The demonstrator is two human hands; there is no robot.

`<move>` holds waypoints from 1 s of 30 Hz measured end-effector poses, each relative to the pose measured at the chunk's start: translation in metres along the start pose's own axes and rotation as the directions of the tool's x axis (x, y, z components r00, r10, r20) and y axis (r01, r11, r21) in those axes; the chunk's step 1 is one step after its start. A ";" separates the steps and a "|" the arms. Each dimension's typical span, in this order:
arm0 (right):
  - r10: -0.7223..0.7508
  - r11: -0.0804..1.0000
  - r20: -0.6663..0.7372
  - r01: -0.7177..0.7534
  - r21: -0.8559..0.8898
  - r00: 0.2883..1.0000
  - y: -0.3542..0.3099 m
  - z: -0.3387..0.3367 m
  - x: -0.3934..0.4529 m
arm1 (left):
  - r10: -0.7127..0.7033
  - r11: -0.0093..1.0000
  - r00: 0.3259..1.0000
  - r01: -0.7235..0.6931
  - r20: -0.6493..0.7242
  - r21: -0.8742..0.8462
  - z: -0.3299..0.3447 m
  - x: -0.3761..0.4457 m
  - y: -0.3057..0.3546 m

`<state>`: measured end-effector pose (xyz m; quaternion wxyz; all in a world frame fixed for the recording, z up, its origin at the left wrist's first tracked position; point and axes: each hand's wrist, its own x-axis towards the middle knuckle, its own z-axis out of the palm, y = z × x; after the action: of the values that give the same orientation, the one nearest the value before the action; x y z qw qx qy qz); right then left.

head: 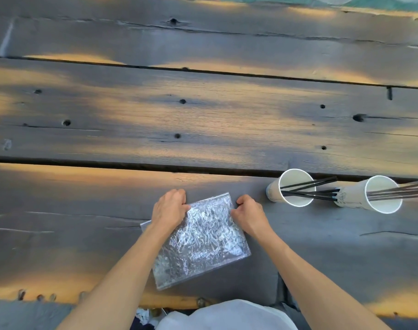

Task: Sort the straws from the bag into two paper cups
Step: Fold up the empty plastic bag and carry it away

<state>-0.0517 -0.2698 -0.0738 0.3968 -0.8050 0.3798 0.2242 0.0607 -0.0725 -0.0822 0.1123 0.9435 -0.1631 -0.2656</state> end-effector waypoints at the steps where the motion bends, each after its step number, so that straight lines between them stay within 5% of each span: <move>1: 0.007 0.999 0.010 -0.007 -0.036 1.000 -0.003 0.003 -0.001 | -0.043 0.999 0.999 0.042 -0.018 -0.022 0.001 -0.003 -0.001; 7: 0.098 0.972 0.005 -0.095 -0.216 0.995 -0.026 0.007 0.005 | -0.258 0.947 0.964 0.239 -0.065 -0.212 0.011 -0.014 -0.005; 14: 0.013 0.997 -0.025 -0.014 -0.074 1.000 -0.037 -0.005 0.018 | -0.197 0.971 0.956 0.160 -0.215 -0.179 0.026 -0.030 -0.011; 22: -0.293 0.946 0.050 0.297 -0.128 0.955 -0.077 -0.046 0.040 | -0.376 0.906 0.917 0.332 -0.136 -0.263 0.026 -0.041 -0.011; 25: -0.372 0.909 0.062 0.377 -0.176 0.926 -0.097 -0.054 0.042 | -0.073 0.997 0.947 0.058 -0.311 -0.059 0.030 -0.055 -0.006; 27: -0.410 0.890 0.074 0.416 -0.184 0.909 -0.105 -0.056 0.042 | 0.210 0.978 0.901 -0.198 -0.379 0.071 0.041 -0.064 -0.004; 30: -0.442 0.873 0.094 0.452 -0.181 0.892 -0.107 -0.057 0.040 | 0.435 0.899 0.855 -0.395 -0.283 0.187 0.056 -0.073 -0.004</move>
<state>0.0610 -0.2905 -0.0171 0.3649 -0.9006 0.1493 0.1829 -0.0268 -0.0488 -0.0961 0.1341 0.9212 -0.3586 -0.0692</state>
